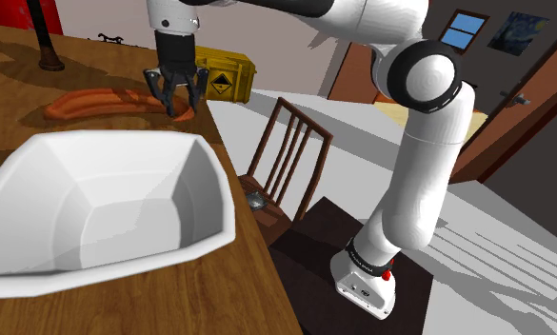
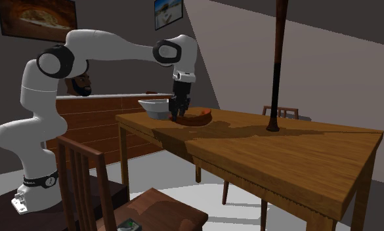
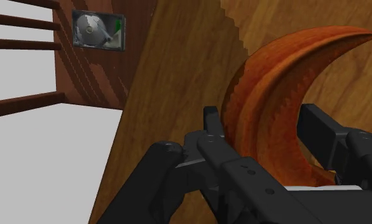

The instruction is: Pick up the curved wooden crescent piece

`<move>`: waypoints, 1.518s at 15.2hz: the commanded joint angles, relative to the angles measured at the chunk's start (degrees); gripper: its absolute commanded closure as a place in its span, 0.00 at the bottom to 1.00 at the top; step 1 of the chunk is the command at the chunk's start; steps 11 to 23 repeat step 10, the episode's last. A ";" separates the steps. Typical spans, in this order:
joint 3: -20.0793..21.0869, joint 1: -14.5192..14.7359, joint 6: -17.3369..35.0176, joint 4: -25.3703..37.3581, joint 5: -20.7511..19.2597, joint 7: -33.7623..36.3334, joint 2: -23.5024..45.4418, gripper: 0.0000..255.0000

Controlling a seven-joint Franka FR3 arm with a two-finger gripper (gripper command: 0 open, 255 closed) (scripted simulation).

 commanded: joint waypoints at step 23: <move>0.19 1.27 -8.36 10.46 -0.75 0.59 2.15 1.00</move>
